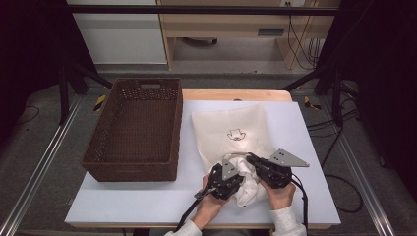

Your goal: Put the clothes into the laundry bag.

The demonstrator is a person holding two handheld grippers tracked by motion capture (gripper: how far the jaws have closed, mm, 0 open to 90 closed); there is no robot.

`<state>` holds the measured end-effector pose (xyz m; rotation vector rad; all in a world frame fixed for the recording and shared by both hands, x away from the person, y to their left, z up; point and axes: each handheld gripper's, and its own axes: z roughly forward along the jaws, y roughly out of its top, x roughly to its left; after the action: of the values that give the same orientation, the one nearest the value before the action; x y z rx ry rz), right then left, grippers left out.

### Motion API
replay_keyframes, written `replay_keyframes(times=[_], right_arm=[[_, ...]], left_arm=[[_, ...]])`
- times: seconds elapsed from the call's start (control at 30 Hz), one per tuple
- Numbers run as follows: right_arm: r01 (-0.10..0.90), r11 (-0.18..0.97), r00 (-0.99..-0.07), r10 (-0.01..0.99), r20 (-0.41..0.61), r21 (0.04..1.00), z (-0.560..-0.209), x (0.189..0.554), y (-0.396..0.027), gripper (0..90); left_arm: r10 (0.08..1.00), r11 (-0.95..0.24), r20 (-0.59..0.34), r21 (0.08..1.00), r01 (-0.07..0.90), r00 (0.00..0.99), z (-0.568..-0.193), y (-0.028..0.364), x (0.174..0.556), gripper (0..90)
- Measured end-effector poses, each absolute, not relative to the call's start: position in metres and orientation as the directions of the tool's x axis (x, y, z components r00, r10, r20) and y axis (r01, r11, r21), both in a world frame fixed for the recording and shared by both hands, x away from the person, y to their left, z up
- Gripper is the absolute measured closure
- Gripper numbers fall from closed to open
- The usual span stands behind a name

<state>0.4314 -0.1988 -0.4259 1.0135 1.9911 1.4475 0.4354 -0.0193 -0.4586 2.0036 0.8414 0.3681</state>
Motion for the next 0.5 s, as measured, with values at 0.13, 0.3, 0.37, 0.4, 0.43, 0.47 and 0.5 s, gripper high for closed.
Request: replay_keyframes(times=[0.13,0.3,0.37,0.4,0.43,0.47,0.5], right_arm=[[0.27,0.159,-0.613,0.789,0.042,0.95,-0.421,0.428,-0.2,87.1],[0.281,0.16,-0.61,0.791,0.047,0.946,-0.424,0.43,-0.201,87.1],[0.289,0.169,-0.605,0.795,0.043,0.942,-0.426,0.43,-0.2,87.1],[0.289,0.175,-0.605,0.795,0.038,0.941,-0.427,0.431,-0.2,87.0],[0.288,0.174,-0.605,0.795,0.038,0.942,-0.427,0.431,-0.2,87.0],[0.286,0.174,-0.604,0.796,0.036,0.942,-0.427,0.431,-0.2,86.9],[0.285,0.174,-0.604,0.796,0.035,0.943,-0.427,0.431,-0.201,86.9]], left_arm=[[0.721,-0.358,-0.031,0.838,0.411,0.692,-0.464,-0.031,0.453,80.9],[0.735,-0.345,-0.017,0.852,0.395,0.677,-0.471,-0.029,0.459,77.6],[0.731,-0.335,-0.04,0.849,0.409,0.681,-0.468,-0.023,0.453,70.0],[0.724,-0.338,-0.043,0.848,0.409,0.688,-0.465,-0.02,0.45,64.4],[0.714,-0.331,-0.058,0.85,0.41,0.697,-0.46,-0.012,0.443,56.8],[0.703,-0.327,-0.065,0.854,0.403,0.708,-0.455,-0.005,0.437,45.4],[0.695,-0.324,-0.061,0.863,0.387,0.717,-0.45,0.004,0.43,40.1]])
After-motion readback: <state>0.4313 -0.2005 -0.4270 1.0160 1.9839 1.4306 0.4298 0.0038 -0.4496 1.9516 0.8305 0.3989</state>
